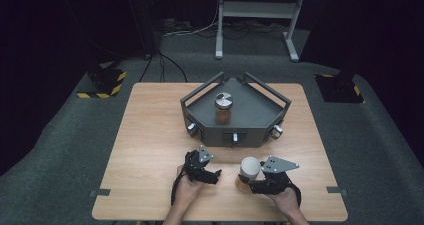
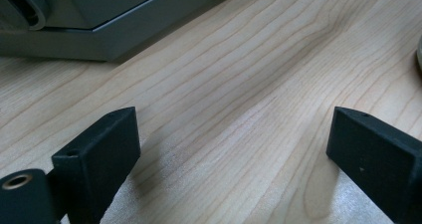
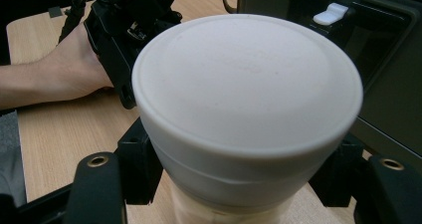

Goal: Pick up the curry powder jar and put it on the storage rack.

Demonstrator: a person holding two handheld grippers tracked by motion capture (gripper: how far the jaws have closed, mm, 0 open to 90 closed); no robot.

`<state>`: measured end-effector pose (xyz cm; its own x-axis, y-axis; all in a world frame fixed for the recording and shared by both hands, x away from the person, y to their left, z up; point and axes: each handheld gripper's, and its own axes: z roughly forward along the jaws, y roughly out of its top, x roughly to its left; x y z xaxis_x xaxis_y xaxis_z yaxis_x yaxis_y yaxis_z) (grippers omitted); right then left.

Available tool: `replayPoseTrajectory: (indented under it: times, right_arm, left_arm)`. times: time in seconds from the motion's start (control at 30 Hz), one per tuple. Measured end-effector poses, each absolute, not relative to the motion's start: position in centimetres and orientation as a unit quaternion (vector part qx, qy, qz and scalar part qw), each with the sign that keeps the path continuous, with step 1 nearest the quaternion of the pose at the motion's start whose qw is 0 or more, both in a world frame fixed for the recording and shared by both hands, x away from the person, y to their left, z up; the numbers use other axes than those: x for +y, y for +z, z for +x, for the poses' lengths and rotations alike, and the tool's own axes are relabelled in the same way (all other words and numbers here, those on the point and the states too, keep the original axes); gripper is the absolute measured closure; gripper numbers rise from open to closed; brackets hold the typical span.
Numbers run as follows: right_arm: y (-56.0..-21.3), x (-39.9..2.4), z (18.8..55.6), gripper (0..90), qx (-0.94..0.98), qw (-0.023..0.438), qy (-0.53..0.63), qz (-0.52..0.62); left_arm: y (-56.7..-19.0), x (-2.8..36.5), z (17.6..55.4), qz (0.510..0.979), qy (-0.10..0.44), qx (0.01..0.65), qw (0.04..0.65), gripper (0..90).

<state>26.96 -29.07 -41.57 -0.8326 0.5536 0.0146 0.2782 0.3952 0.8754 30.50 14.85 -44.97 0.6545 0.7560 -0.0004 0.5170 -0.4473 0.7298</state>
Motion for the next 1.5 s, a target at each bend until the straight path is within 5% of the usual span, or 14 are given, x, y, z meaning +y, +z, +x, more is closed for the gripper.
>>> replayPoseTrajectory:
  times: [1.5]
  right_arm:
    - [-37.1,-32.4,28.6,35.2,0.803,0.154,0.505,0.277]
  left_arm:
    - [-45.0,14.9,30.5,0.835,0.165,0.381,0.362,6.7]
